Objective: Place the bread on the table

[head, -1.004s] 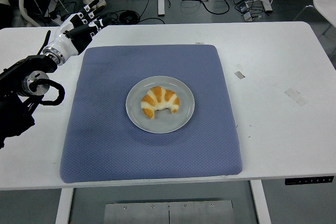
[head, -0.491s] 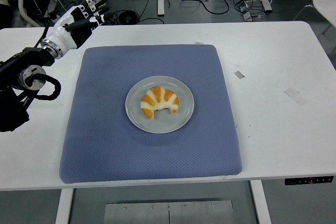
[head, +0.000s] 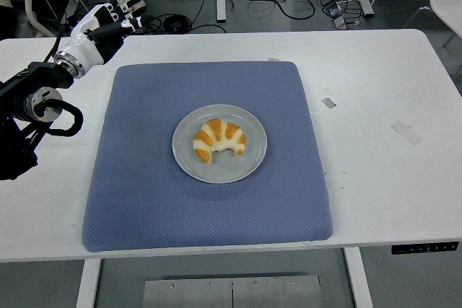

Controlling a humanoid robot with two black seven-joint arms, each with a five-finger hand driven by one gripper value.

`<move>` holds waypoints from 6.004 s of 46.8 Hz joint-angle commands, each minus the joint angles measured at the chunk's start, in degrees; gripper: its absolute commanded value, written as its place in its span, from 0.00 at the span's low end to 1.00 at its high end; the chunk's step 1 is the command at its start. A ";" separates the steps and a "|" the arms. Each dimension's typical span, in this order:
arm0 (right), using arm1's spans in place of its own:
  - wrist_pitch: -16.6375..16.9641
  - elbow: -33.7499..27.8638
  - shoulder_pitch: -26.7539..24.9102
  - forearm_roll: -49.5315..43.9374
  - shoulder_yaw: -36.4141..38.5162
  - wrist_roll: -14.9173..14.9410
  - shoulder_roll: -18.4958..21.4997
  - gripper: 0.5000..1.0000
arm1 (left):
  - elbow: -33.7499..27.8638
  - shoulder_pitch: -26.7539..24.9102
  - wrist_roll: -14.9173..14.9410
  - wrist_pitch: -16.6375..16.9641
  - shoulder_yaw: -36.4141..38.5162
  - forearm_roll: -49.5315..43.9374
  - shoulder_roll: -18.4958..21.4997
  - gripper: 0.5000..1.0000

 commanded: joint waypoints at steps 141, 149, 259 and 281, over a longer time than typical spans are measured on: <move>0.00 -0.01 0.00 0.02 0.00 0.01 0.00 1.00 | -39.81 -25.33 26.98 10.20 42.42 34.47 4.67 0.82; 0.00 -0.01 0.00 0.02 0.00 0.01 0.00 1.00 | -39.73 -24.98 26.98 10.29 42.42 34.65 4.67 0.82; 0.00 -0.01 0.00 0.02 0.00 0.01 0.00 1.00 | -12.75 -22.08 9.75 1.94 42.24 37.72 9.24 0.00; 0.00 -0.01 0.00 0.02 0.00 0.01 0.00 1.00 | -4.39 -17.77 7.12 2.03 42.33 38.25 4.49 0.00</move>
